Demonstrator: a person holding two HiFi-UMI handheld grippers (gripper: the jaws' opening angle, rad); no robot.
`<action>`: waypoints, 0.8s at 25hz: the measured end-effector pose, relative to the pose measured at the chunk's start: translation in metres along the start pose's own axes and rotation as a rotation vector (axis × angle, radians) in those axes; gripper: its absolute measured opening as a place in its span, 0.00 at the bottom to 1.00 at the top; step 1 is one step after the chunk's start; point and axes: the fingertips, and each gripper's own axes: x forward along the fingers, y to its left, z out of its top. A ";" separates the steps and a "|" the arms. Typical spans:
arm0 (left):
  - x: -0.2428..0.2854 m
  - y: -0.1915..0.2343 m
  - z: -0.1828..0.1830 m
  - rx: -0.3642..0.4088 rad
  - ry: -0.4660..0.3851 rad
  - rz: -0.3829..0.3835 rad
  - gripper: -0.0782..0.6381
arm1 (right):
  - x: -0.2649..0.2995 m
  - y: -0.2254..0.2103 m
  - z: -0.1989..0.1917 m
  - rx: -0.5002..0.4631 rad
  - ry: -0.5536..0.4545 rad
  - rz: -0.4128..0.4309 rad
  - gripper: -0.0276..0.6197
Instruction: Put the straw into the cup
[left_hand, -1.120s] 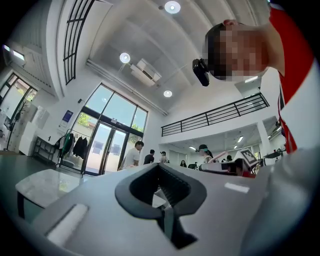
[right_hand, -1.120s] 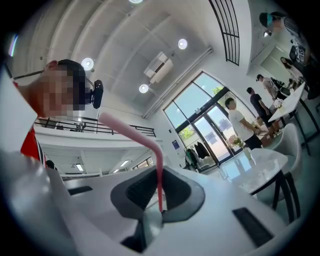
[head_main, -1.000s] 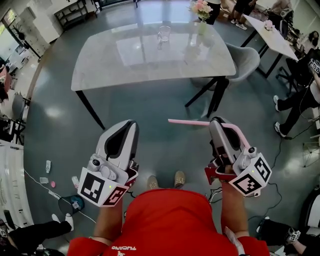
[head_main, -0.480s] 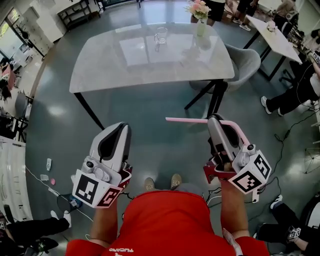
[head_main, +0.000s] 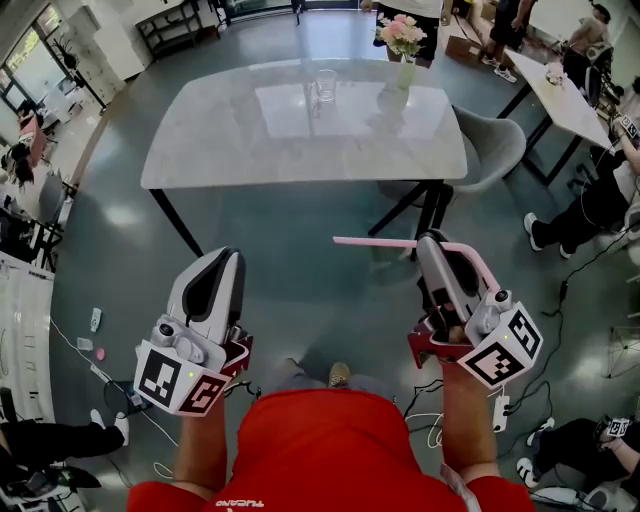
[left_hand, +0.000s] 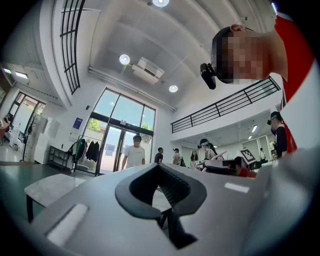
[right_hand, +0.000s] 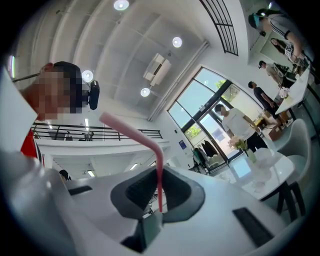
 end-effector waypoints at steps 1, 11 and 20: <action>0.000 0.000 0.000 -0.003 -0.003 0.008 0.12 | 0.000 -0.002 0.001 0.002 -0.001 0.002 0.08; 0.018 0.009 -0.003 -0.006 -0.017 0.003 0.12 | 0.014 -0.018 -0.005 0.000 0.012 0.005 0.08; 0.070 0.045 -0.022 -0.031 -0.021 -0.056 0.12 | 0.057 -0.053 -0.018 -0.049 0.042 -0.040 0.08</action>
